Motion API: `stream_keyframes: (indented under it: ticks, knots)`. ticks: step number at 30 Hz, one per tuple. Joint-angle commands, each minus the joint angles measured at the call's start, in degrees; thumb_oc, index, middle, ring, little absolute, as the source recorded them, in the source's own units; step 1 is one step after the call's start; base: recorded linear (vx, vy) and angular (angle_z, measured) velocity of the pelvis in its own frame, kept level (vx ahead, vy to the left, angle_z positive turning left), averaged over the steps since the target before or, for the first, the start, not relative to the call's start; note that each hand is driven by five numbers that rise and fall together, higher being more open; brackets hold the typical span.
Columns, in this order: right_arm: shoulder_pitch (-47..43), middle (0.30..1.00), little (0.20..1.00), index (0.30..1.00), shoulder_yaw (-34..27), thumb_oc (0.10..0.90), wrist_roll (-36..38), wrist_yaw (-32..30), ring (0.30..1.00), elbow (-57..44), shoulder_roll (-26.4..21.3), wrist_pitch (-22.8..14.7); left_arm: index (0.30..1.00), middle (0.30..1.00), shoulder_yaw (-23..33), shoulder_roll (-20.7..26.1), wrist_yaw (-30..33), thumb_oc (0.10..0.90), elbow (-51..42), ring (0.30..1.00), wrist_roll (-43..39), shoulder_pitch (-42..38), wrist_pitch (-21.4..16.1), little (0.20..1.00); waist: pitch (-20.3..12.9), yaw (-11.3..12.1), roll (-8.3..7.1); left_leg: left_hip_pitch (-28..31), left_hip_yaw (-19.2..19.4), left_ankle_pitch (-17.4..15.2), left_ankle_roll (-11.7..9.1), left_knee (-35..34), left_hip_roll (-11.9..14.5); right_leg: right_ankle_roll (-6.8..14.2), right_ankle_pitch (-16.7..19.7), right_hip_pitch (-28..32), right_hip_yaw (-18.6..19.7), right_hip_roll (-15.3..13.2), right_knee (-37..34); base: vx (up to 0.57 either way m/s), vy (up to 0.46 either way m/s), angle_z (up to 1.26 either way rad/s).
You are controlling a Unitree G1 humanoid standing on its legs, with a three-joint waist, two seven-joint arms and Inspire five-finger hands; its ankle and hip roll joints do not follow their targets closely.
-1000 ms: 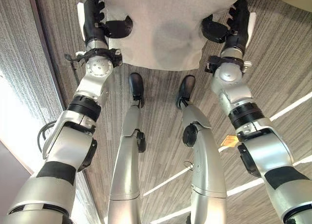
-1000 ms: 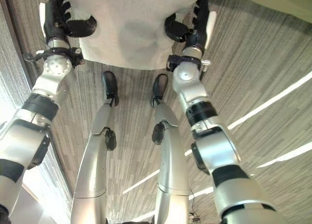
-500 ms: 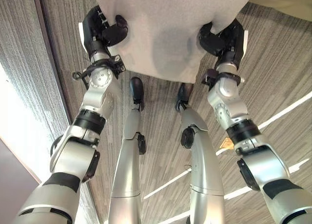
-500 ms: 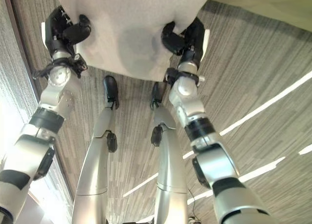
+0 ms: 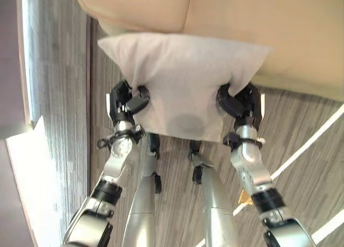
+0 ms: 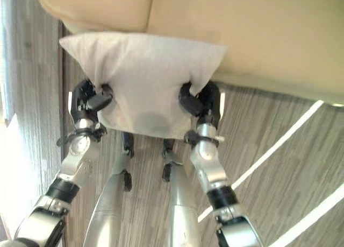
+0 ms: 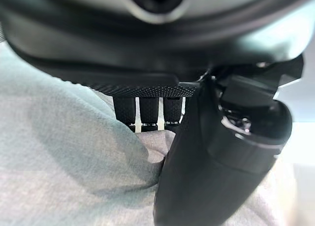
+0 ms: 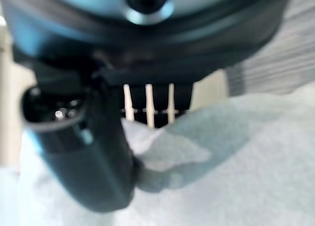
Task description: Pick up all the scattered cushions and arrange them neatly on the sofa.
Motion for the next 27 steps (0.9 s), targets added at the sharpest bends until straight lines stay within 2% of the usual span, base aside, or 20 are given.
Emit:
stream_keyframes:
  ticks: [1,2,3,6,7,8,13,15,18,19,21,26,27]
  knots:
    - [-2.3,0.3,0.3,0.3,1.1,0.4,-5.5,5.3,0.3,-7.3,1.4,-7.5,0.3,0.3,-7.3,-3.1,-8.9,0.4,-8.7,0.3,5.0,-3.3,-8.8,0.3,-8.4,-0.5,1.41,7.0,-3.5,-10.5,-3.0,1.2,0.6,6.3,2.9,11.1,-1.0,-0.8,-13.9,0.04,-0.074,-0.04]
    - [-2.2,0.3,0.3,0.3,1.1,0.4,-5.5,5.3,0.3,-7.3,1.5,-7.5,0.3,0.3,-7.4,-3.1,-8.9,0.4,-8.8,0.3,5.0,-3.2,-8.8,0.3,-8.2,-0.5,1.4,7.4,-3.5,-10.4,-3.1,1.0,0.6,6.3,3.0,11.5,-1.0,-0.7,-14.1,0.11,-0.077,-0.05]
    - [1.3,0.3,0.3,0.3,0.2,0.4,-6.4,6.1,0.3,-9.1,0.4,-7.4,0.3,0.3,-7.8,-1.5,-9.7,0.4,-10.1,0.3,5.6,-0.1,-8.7,0.3,-9.1,-0.6,1.49,13.0,-3.1,-10.5,-3.1,-1.1,1.2,6.3,2.8,17.2,-1.2,-0.2,-16.1,0.12,-0.069,-0.06]
    - [5.8,0.3,0.3,0.3,-1.6,0.4,-8.1,6.8,0.3,-11.8,-1.4,-7.3,0.3,0.3,-7.8,0.7,-10.5,0.4,-11.6,0.3,6.1,3.7,-8.9,0.3,-10.9,-1.0,1.63,19.6,-2.4,-10.5,-3.5,-3.0,2.4,6.2,2.1,24.4,-1.2,0.8,-18.4,0.14,-0.09,-0.09]
    - [5.8,0.3,0.3,0.3,-1.7,0.4,-8.1,6.8,0.3,-11.8,-1.4,-7.3,0.3,0.3,-7.8,0.7,-10.5,0.4,-11.7,0.3,6.1,3.7,-8.9,0.3,-11.0,-1.1,1.58,19.6,-2.4,-10.2,-3.4,-3.1,2.3,6.3,2.3,24.4,-1.3,0.7,-18.6,0.13,-0.1,-0.05]
    - [7.8,0.3,0.3,0.3,-2.6,0.4,-9.6,7.2,0.3,-13.4,-2.4,-6.8,0.3,0.3,-7.0,1.6,-10.7,0.4,-12.0,0.3,6.0,6.0,-8.8,0.3,-12.2,-1.3,1.6,23.8,-1.8,-10.8,-3.6,-3.8,3.3,5.9,1.6,28.6,-0.9,1.7,-19.7,0.12,-0.087,-0.04]
    - [11.4,0.3,0.3,0.3,-4.5,0.4,-12.0,7.8,0.3,-14.5,-4.2,-5.9,0.3,0.3,-5.1,2.3,-11.0,0.4,-10.7,0.3,6.7,8.8,-8.0,0.3,-14.6,-2.3,0.65,28.2,0.0,-13.2,-4.0,1.0,5.0,4.9,-0.1,36.6,0.9,3.9,-22.6,0.09,-0.113,-0.05]
    - [12.4,0.3,0.3,0.3,-5.1,0.4,-12.1,8.4,0.3,-14.1,-4.7,-5.1,0.3,0.3,-4.1,2.5,-10.9,0.4,-10.6,0.3,7.0,9.4,-7.7,0.3,-15.2,-2.3,0.08,28.4,0.2,-13.6,-4.0,6.6,5.0,4.5,-0.3,39.9,2.0,4.1,-23.6,0.08,-0.03,-0.17]
    - [13.0,0.3,0.3,0.3,-5.5,0.4,-11.5,8.9,0.3,-13.4,-4.1,-4.6,0.3,0.3,-4.4,2.3,-10.8,0.4,-10.8,0.3,8.1,9.1,-7.1,0.3,-15.7,-1.8,-0.59,26.5,-3.2,-14.0,-3.4,5.5,1.7,4.8,0.2,41.1,3.5,3.7,-24.2,0.06,0.051,-0.33]
    - [13.1,0.3,0.3,0.3,-5.7,0.4,-11.9,8.3,0.3,-13.1,-3.8,-4.4,0.3,0.3,-4.7,2.2,-10.3,0.4,-10.8,0.3,8.9,8.9,-6.3,0.3,-15.8,-1.5,-0.64,25.3,-4.4,-13.2,-3.2,4.5,0.2,5.2,0.6,41.5,4.0,3.8,-24.1,0.09,0.071,-0.58]
    - [13.5,0.3,0.3,0.3,-6.1,0.4,-12.2,8.5,0.3,-13.3,-3.8,-4.0,0.3,0.3,-4.5,1.7,-10.8,0.4,-11.2,0.3,9.2,9.3,-6.3,0.3,-16.2,-1.2,-0.17,25.9,-5.9,-13.2,-2.7,2.8,-0.4,5.6,0.5,41.6,5.9,4.3,-24.0,0.12,0.119,-0.54]
    - [13.8,0.3,0.3,0.3,-6.2,0.4,-12.8,9.2,0.3,-13.1,-3.1,-3.3,0.3,0.3,-4.7,1.8,-11.2,0.4,-11.4,0.3,10.3,10.7,-5.8,0.3,-17.0,-0.8,0.53,31.1,-4.4,-14.0,-1.0,0.2,-0.2,6.3,0.3,42.6,9.3,4.1,-22.6,0.1,0.177,-0.99]
    - [13.5,0.3,0.3,0.3,-5.7,0.4,-12.9,9.9,0.3,-13.1,-2.6,-3.1,0.3,0.3,-4.4,2.2,-11.4,0.4,-12.1,0.3,10.6,11.3,-5.5,0.3,-16.6,-0.3,0.92,33.2,-2.2,-14.3,-0.1,-0.9,0.0,7.0,-0.1,41.8,10.3,3.8,-19.7,0.0,0.255,-1.35]
